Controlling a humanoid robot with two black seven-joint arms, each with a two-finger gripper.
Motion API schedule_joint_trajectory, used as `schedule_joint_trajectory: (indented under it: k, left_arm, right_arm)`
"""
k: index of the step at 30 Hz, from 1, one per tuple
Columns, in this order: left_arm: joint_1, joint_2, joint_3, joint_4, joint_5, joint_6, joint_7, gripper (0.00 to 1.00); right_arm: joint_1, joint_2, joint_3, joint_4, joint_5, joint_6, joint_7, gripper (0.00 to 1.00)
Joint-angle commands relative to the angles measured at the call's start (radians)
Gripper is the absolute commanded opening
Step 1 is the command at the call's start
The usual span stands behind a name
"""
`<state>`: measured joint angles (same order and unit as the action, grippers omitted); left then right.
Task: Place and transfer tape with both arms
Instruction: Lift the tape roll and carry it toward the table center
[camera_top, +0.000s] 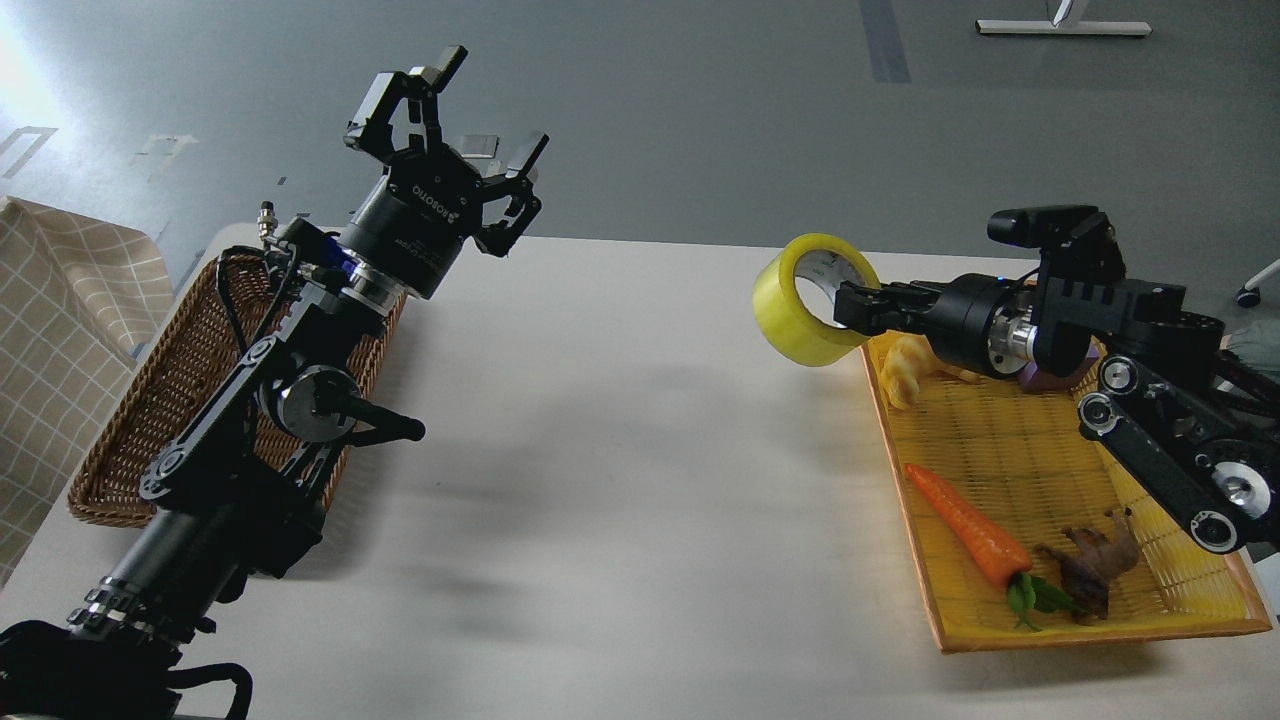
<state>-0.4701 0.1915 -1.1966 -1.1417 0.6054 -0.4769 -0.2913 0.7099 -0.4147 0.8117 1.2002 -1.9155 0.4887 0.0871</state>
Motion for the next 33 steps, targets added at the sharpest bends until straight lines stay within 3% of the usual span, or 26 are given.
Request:
schedule_joint_trajectory:
  k: [1, 17, 33]
  left_arm:
    - [0.001, 0.006, -0.006, -0.001, -0.001, 0.000, -0.002, 0.98]
    - [0.016, 0.023, -0.015, -0.004, -0.010, 0.001, -0.003, 0.98]
    - [0.018, 0.042, -0.021, -0.004, -0.015, 0.000, -0.009, 0.98]
  right_arm:
    - [0.055, 0.083, -0.049, -0.060, 0.000, 0.000, 0.000, 0.22]
    - [0.240, 0.415, -0.284, -0.366, -0.007, 0.000, 0.003, 0.22]
    - [0.238, 0.415, -0.371, -0.430, -0.011, 0.000, 0.003, 0.22]
